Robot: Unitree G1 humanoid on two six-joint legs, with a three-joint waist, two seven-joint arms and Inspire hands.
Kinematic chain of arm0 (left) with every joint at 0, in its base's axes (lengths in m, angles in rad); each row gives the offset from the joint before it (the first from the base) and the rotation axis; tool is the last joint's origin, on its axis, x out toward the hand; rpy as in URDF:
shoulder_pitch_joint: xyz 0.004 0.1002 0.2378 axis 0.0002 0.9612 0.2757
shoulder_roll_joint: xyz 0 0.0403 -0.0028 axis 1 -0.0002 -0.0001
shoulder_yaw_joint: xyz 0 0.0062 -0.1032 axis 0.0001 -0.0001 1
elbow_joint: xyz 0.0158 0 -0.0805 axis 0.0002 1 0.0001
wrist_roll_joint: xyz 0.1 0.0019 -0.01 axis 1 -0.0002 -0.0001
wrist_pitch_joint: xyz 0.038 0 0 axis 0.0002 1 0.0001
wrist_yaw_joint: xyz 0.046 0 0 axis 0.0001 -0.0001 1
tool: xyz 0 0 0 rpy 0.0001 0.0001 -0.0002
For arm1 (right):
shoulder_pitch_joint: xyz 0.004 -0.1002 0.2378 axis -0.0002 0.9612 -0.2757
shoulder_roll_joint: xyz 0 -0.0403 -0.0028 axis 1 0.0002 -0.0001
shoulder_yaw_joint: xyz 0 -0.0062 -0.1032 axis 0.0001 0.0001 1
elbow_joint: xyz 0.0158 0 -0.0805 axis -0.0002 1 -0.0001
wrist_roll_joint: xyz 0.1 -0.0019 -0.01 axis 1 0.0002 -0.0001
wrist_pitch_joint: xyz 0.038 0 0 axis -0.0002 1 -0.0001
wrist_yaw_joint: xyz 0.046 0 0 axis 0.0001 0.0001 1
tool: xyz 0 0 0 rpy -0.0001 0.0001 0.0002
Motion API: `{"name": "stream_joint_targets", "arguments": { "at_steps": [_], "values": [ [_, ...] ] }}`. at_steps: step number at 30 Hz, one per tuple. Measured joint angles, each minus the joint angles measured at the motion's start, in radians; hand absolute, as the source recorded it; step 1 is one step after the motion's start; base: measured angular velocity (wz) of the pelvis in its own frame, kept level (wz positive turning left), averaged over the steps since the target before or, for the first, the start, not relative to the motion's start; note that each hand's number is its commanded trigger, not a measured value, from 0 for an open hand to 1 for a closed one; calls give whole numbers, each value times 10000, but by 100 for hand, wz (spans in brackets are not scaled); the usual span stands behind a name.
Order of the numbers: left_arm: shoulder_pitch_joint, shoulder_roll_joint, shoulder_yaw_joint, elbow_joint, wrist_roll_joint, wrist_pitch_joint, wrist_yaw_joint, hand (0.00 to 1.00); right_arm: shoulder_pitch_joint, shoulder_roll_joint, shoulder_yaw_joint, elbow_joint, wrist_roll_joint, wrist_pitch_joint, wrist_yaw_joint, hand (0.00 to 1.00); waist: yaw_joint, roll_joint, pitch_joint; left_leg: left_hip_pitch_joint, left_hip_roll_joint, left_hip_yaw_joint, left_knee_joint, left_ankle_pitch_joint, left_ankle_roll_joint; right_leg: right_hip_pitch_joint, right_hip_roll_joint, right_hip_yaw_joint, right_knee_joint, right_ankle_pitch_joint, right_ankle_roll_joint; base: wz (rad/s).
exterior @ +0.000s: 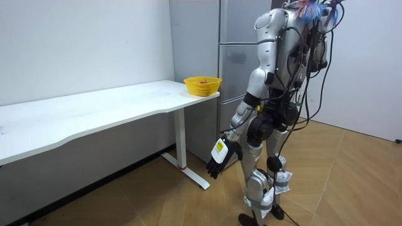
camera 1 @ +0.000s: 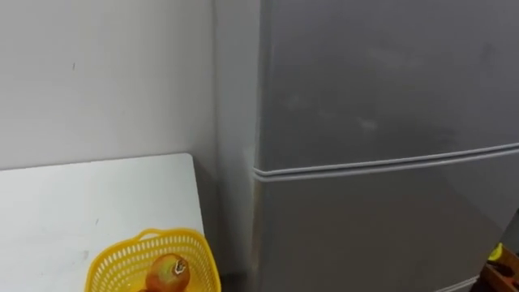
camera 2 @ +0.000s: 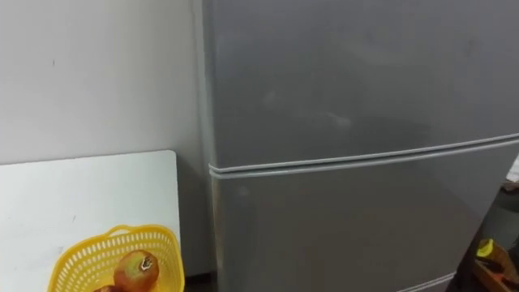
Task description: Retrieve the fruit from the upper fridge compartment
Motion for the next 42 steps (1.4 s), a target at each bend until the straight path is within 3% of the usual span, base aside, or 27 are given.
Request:
{"name": "stream_joint_targets", "arguments": {
  "at_steps": [5,8,13,15,20,30,39,42],
  "values": [
    [62,-45,-128,-210,0,302,3,0,328,784,544,1266,-870,-1,-1108,0,177,-33,-62,13,5,11,10,9,-16,-21,26,4,-42,17,-19,-1],
    [164,-128,-154,-194,-62,309,1,0,634,1122,1119,2315,-1178,14,-1214,0,251,34,-48,-10,-1,11,13,9,-16,-18,13,-6,-52,20,-17,0],
    [198,-341,-151,-160,-58,308,-80,0,614,1739,1265,4398,-1172,102,-1010,0,281,159,-38,56,-8,-29,20,9,-16,57,0,-14,-73,8,-7,0],
    [227,-446,-149,-160,-60,300,-80,0,545,1776,1337,5205,-1171,107,-1000,0,281,223,5,116,-16,14,21,9,-16,108,-7,5,-68,-4,0,-2],
    [269,-508,-122,-171,-46,199,-85,0,440,1793,1545,7097,-1201,105,-576,0,254,323,0,137,-9,11,-14,8,-18,120,-13,15,-11,-133,10,1],
    [475,-520,322,-201,-5,130,-494,0,448,1800,1541,8354,-1976,107,555,0,229,377,-38,152,-23,-101,17,10,-18,150,-35,-142,-35,-71,-12,2],
    [480,-543,181,-142,-80,44,-764,0,765,1774,2985,8887,-4796,102,1790,0,433,364,-9,182,-7,-112,101,6,-19,224,-47,-149,-29,-115,-19,0],
    [444,-545,155,-142,3,50,-793,0,830,1799,3103,9206,-5355,123,2263,0,480,397,-4,138,-41,-306,101,-8,-4,279,-51,-209,-40,-127,6,14]
  ]
}}
